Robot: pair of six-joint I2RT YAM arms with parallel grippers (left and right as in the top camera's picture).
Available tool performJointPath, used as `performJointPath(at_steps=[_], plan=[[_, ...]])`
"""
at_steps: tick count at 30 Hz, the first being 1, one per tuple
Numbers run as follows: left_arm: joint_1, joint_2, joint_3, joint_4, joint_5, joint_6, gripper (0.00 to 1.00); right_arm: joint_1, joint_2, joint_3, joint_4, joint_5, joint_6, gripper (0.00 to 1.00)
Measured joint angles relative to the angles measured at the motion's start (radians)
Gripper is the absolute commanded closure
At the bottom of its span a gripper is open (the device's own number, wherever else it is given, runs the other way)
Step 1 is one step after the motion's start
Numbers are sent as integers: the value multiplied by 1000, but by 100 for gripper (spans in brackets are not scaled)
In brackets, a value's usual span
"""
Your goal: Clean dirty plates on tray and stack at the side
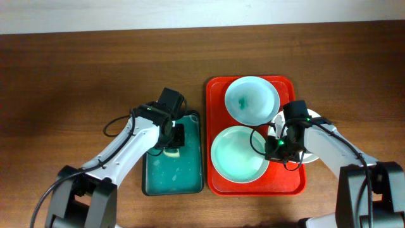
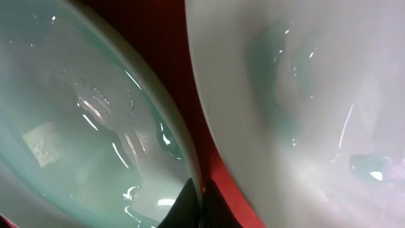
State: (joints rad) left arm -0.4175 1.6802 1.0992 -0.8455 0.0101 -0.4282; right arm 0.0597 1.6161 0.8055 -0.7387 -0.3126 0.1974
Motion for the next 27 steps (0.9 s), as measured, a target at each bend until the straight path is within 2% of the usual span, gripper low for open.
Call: performJointPath(at_steps=[4,8,11,16,18,20,24,27], plan=[[0,-3,15,-18,8,-3,50,0,3,19,-66,2,13,96],[1,-103,69,-67,16,-6,30,3,-3,230,-339,85,15,96],[53,-263,104,-74,25,-7,25,74,-34,391,-416,126,15,96],[262,-497,111,-79,26,11,20,360,-39,439,-290,139,26,96],[302,-528,111,-92,24,20,20,451,-39,441,-205,158,62,96],[320,-534,111,-113,23,21,19,529,-39,442,-196,158,108,96],[320,-534,111,-133,23,21,18,540,-31,442,-161,212,198,96],[320,-534,111,-139,23,22,12,544,-29,457,-98,249,157,96]])
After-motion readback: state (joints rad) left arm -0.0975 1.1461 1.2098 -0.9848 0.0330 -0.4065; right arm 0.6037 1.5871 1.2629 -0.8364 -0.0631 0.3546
